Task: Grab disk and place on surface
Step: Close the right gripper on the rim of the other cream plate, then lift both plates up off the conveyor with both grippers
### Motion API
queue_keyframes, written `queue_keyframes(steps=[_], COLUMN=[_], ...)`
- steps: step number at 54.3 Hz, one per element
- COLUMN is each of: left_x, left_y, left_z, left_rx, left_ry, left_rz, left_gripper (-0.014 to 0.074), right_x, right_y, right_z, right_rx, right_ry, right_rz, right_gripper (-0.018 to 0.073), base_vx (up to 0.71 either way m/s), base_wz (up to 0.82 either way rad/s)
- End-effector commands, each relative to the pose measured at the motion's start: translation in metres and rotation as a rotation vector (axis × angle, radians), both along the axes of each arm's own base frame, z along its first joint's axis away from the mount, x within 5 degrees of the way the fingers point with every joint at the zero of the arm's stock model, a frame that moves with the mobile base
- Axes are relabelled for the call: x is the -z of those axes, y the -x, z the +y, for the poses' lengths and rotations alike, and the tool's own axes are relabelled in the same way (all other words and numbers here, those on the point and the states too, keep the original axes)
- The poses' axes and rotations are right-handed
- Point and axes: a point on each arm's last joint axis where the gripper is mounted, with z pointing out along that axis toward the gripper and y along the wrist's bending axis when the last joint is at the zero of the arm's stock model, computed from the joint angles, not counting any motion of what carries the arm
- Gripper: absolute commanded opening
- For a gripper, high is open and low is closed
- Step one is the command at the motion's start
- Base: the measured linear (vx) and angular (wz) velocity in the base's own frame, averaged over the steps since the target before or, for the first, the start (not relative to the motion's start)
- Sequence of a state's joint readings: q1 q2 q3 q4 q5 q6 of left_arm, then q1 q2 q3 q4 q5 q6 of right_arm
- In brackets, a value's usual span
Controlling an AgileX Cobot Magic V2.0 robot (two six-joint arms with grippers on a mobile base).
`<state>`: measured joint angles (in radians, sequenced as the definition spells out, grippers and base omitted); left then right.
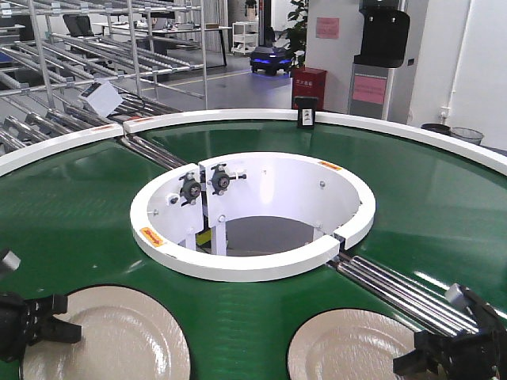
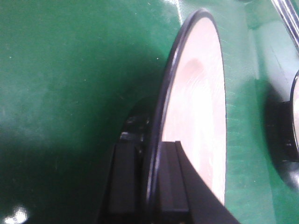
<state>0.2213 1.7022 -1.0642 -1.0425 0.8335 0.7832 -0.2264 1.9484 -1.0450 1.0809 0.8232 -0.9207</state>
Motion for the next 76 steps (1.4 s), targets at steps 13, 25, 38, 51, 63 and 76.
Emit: queue_keyframes(steps=[13, 25, 38, 51, 63, 76], left_x=[-0.031, -0.031, -0.035, -0.039, -0.043, -0.057], left_y=[0.000, -0.002, -0.002, -0.002, 0.002, 0.002], left_z=[-0.004, -0.002, -0.006, -0.010, -0.015, -0.029], left_rx=[-0.033, -0.055, -0.086, -0.073, -0.028, -0.009], left_ry=[0.072, 0.058, 0.160, 0.228, 0.289, 0.474], left_rz=[-0.085, -0.095, -0.079, -0.079, -0.064, -0.073], left_gripper=[-0.0007, -0.0007, -0.0007, -0.0007, -0.0007, -0.0004], right_x=[-0.010, -0.013, -0.031, -0.070, -0.132, -0.209], right_y=[-0.001, 0.000, -0.003, 0.002, 0.019, 0.035], right_z=[0.009, 0.011, 0.020, 0.022, 0.025, 0.025], right_rx=[-0.044, -0.049, -0.003, 0.054, 0.154, 0.252], right_ry=[-0.094, -0.122, -0.331, -0.366, -0.396, -0.438], right_rz=[-0.012, -0.011, -0.034, -0.087, -0.181, -0.363], right_gripper=[0.0321, 0.0020, -0.0008, -0.0008, -0.0008, -0.0008], base_vx=[0.00, 0.00, 0.00, 0.00, 0.00, 0.00], base_wz=[0.00, 0.00, 0.00, 0.00, 0.00, 0.00])
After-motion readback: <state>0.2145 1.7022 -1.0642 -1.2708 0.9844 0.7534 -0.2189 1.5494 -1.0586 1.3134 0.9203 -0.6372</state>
